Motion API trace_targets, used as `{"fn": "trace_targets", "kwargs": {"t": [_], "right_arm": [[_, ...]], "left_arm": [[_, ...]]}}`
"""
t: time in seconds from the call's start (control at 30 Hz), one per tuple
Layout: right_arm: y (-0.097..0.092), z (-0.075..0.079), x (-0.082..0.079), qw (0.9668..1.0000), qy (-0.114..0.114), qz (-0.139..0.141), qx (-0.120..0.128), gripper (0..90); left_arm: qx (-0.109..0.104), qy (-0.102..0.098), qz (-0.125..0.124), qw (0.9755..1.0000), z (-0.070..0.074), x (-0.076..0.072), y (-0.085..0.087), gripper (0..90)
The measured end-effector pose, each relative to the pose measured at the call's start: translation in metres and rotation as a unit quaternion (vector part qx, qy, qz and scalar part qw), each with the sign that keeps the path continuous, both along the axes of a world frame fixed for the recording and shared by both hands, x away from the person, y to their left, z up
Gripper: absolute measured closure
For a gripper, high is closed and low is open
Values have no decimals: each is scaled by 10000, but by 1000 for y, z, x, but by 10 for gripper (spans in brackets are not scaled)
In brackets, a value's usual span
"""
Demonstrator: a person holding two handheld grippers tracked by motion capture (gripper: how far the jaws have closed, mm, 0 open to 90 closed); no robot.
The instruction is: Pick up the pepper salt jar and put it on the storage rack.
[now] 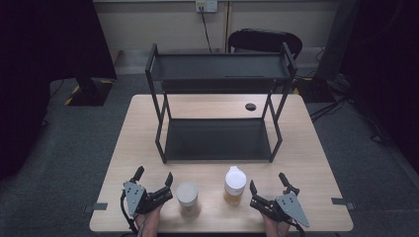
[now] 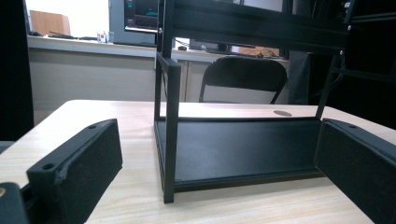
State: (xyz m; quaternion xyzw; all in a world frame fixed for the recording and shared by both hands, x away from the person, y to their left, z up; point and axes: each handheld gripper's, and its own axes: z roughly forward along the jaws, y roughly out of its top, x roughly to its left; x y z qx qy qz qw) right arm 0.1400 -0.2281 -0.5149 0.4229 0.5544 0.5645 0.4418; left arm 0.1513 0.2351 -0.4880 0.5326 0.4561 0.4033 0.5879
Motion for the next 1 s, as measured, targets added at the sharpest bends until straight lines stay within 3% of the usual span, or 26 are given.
{"fn": "trace_targets", "kwargs": {"t": [0.33, 0.8, 1.0], "right_arm": [[0, 0, 0, 10000, 10, 8, 4, 3], [0, 0, 0, 10000, 12, 5, 5, 3], [0, 0, 0, 10000, 13, 8, 6, 3]], "left_arm": [[-210, -108, -173, 9996, 22, -10, 8, 2], [-167, -269, -541, 9980, 45, -28, 9, 4], [-99, -290, -723, 9969, 45, -32, 4, 3]]}}
